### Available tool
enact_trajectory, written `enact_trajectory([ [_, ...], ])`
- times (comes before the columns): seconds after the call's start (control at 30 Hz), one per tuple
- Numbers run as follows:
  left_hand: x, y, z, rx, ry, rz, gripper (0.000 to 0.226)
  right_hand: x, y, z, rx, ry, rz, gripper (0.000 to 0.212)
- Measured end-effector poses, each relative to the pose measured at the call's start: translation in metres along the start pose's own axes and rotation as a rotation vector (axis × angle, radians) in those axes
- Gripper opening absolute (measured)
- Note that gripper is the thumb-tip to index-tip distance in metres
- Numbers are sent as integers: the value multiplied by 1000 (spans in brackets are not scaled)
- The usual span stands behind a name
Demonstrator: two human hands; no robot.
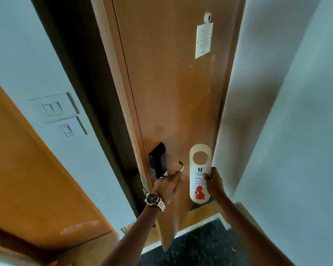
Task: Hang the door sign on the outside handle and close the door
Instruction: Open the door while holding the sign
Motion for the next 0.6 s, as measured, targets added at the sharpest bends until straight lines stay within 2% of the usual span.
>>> enact_trajectory([
  [0.07, 0, 41, -30, 124, 105, -142, 23, -22, 19, -30, 66, -24, -28, 23],
  [0.1, -4, 57, -40, 62, 232, -226, 29, -33, 29, -44, 102, -38, -42, 21],
  [0.17, -14, 76, -43, -212, 438, -462, 40, -55, 49, -72, 161, -49, -79, 18],
  [0.2, -18, 80, -37, -331, 472, -576, 39, -64, 56, -82, 172, -54, -87, 16],
  [0.23, -20, 72, -36, -389, 447, -585, 31, -76, 65, -94, 190, -53, -94, 14],
  [0.3, -21, 44, -43, -249, 234, -334, 14, -101, 81, -114, 234, -18, -121, 14],
  [0.37, -8, 16, -69, 150, -47, -54, 42, -129, 98, -138, 294, -1, -174, 14],
  [0.43, 6, -7, -97, 554, -216, 85, 40, -156, 114, -160, 357, 3, -246, 15],
  [0.5, 24, -31, -113, 734, -221, 204, 45, -180, 128, -179, 421, 11, -305, 15],
  [0.53, 34, -45, -122, 754, -224, 295, 46, -193, 137, -187, 452, 14, -332, 15],
  [0.6, 55, -64, -143, 831, -217, 431, 22, -213, 151, -201, 496, 12, -382, 16],
])
Point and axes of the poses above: each hand's wrist, its own y-axis away from the middle knuckle, its own x-axis out of the palm, z = x × y, the point moved 3 cm from there along -y, towards the middle knuckle, and after that the axes turned 14 degrees about y, right-handed, at the moved point
